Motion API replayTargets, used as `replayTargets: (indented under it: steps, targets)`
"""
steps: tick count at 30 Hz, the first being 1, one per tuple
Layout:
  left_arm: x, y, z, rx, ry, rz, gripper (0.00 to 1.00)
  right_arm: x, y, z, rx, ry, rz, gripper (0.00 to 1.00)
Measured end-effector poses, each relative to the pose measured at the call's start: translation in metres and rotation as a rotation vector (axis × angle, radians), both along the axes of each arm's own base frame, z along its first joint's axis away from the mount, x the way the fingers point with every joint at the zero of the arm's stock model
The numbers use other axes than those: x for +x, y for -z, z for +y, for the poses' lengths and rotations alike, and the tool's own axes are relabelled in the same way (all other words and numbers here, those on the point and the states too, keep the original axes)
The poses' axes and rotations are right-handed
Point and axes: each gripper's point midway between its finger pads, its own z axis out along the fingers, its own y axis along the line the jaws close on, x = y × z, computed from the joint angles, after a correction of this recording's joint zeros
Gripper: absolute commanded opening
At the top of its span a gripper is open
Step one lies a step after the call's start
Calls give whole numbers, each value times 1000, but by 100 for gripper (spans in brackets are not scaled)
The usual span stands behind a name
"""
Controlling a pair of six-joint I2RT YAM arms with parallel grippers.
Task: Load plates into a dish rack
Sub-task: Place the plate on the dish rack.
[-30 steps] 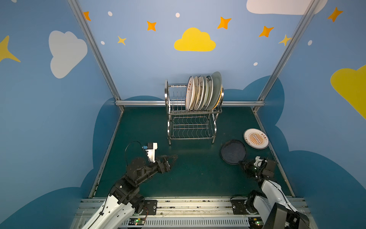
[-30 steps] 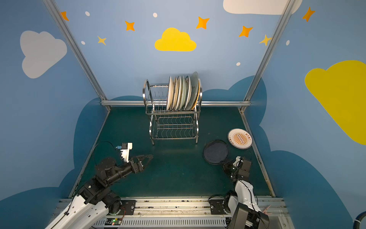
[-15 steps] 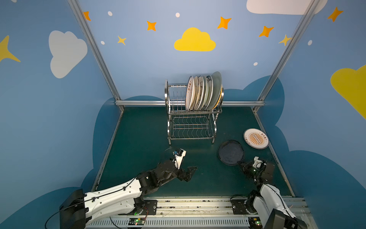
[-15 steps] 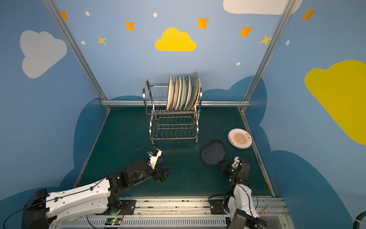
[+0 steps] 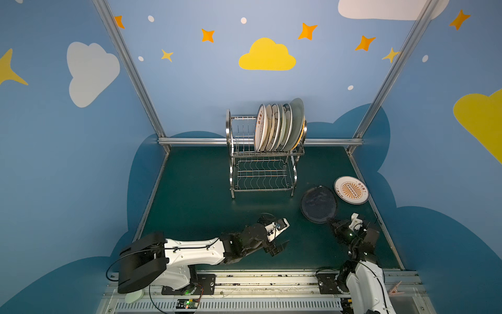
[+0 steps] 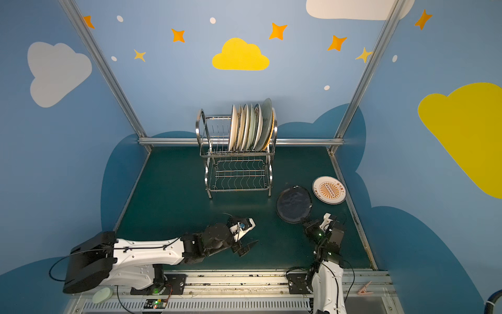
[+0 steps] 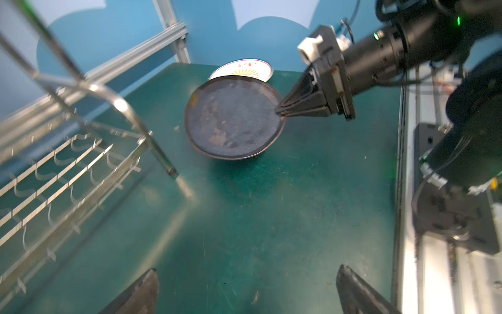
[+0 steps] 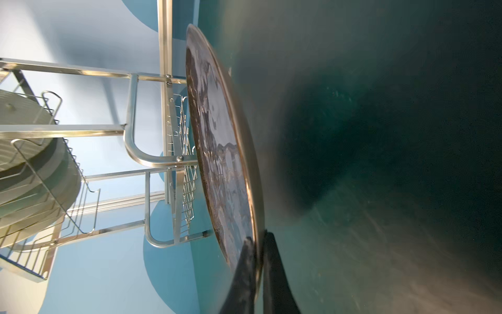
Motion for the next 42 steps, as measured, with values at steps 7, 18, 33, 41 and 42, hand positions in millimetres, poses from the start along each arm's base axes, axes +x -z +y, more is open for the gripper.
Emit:
replayTargets:
  steps: [7,18,33,41,42]
  targets:
    - [11,21,-46,108,98,-227,98,-4,-3,0,19,21,-11,0]
    - [26,57,-117,235,149,-644,92,-5,-1,3,36,23,-5,0]
    - [62,51,-151,239,56,-786,67,-8,3,6,50,14,20,0]
    - [84,56,-155,266,11,-790,50,-8,2,7,54,13,20,0]
    - [86,58,-156,272,5,-792,48,-8,2,7,54,13,21,0]
